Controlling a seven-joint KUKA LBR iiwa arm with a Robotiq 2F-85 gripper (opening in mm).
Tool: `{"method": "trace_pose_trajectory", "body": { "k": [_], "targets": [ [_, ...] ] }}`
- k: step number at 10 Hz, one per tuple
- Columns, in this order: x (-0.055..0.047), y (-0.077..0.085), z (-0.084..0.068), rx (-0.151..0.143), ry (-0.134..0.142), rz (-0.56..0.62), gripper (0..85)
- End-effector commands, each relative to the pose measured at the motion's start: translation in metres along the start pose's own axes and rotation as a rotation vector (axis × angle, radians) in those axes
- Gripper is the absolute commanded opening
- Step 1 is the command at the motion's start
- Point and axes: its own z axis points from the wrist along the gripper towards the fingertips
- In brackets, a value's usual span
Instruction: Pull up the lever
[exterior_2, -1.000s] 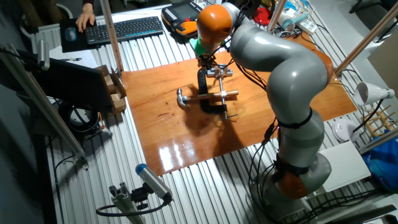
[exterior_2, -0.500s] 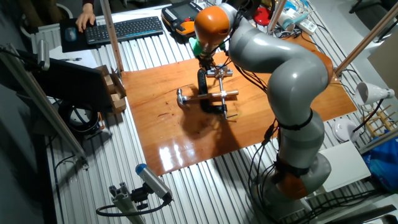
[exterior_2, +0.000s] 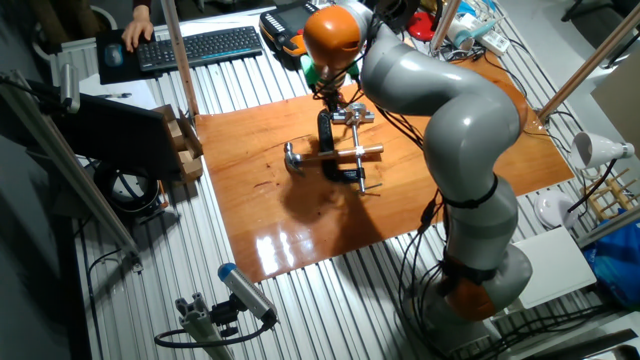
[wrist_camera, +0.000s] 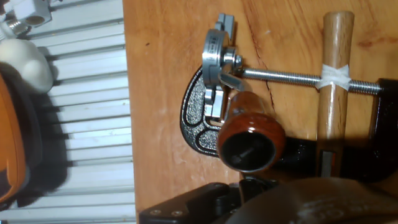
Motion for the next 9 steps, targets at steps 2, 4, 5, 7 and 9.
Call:
{"method": "trace_pose_trajectory", "body": {
  "k": [2, 4, 5, 7, 9],
  "targets": [
    [-0.003, 0.003, -0.006, 0.005, -0.002, -0.016, 0.0],
    [-0.007, 0.003, -0.006, 0.004, -0.003, -0.040, 0.0],
    [-0.010, 0.003, -0.006, 0.004, 0.006, -0.052, 0.0],
    [-0.019, 0.004, -0.007, 0.012, 0.021, -0.089, 0.0],
    [-0.025, 0.004, -0.008, 0.014, 0.025, -0.113, 0.0]
  ]
}}
